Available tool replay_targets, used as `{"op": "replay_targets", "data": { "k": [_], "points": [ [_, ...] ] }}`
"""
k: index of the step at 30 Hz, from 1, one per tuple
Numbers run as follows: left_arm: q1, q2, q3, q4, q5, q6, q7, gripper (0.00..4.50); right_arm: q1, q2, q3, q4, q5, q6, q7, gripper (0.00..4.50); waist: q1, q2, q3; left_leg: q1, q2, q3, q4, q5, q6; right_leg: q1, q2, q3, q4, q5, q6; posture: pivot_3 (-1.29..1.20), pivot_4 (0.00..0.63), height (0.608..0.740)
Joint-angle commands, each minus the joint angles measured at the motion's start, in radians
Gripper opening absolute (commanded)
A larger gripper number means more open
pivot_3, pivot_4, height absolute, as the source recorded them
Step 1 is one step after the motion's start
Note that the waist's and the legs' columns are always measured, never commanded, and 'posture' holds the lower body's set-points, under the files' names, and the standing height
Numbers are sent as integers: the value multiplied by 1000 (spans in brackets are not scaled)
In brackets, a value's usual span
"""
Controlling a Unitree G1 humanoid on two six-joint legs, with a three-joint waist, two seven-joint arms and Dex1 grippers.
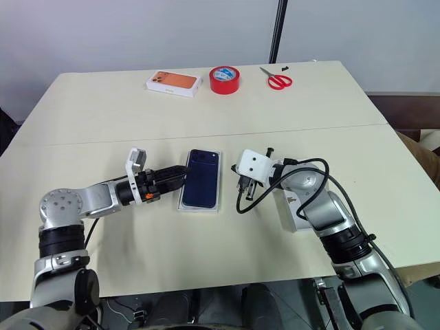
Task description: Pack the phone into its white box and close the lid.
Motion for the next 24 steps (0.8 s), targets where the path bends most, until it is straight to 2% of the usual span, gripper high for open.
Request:
{"op": "replay_targets", "data": {
  "k": [1, 7, 12, 14, 16, 18, 22, 24],
  "points": [
    [-22, 32, 17, 2, -6, 17, -11, 4458, -19, 15, -6, -11, 6, -16, -16, 0, 0, 0, 0, 0, 0, 0, 0, 0, 0, 0, 0, 0, 0, 0, 0, 0, 150, 740],
    [0, 80, -6, -108, -15, 28, -29, 4458, -26, 27, -2, 6, 11, -23, -17, 0, -2, 0, 0, 0, 0, 0, 0, 0, 0, -1, 0, 0, 0, 0, 0, 0, 150, 740],
    [16, 125, -17, -174, 36, -57, -58, 4458, -19, 41, -3, 9, 16, -18, -25, 0, -1, 0, 0, 0, 1, 0, -1, 0, 0, -1, 0, 0, 0, 0, 0, 0, 150, 740],
    [23, 155, -23, -170, 79, -110, -77, 3945, -16, 46, -5, 14, 18, -7, -27, 0, -3, 0, 0, 0, 1, 0, -1, 0, 0, -1, 0, 0, 0, 0, 0, 0, 150, 740],
    [33, 189, -74, -180, 174, -211, -97, 3174, -16, 45, 5, 22, 1, -13, -33, 0, -3, 0, 0, 0, 0, 0, -1, 0, 0, -1, 0, 0, 0, 0, 0, 0, 150, 740],
    [21, 191, -86, -163, 221, -273, -95, 2068, -12, 46, 18, 26, -10, -22, -34, 0, -1, 0, 0, 0, 0, 0, -1, 0, 0, -1, 0, 0, 0, 0, 0, 0, 150, 740],
    [40, 236, -221, -196, 377, -415, -155, 29, -5, 47, 53, 44, -45, -39, -46, 0, 2, 0, 0, -1, 0, 0, -1, 0, 0, -1, 0, 0, -1, 0, 0, 0, 150, 740],
    [62, 218, -263, -217, 385, -422, -185, 29, -1, 68, 70, 51, -55, -30, -65, 0, 1, 0, 0, -1, 0, 0, -1, 0, 0, -1, 0, 0, -1, 0, 0, 0, 150, 740]
  ]
}}
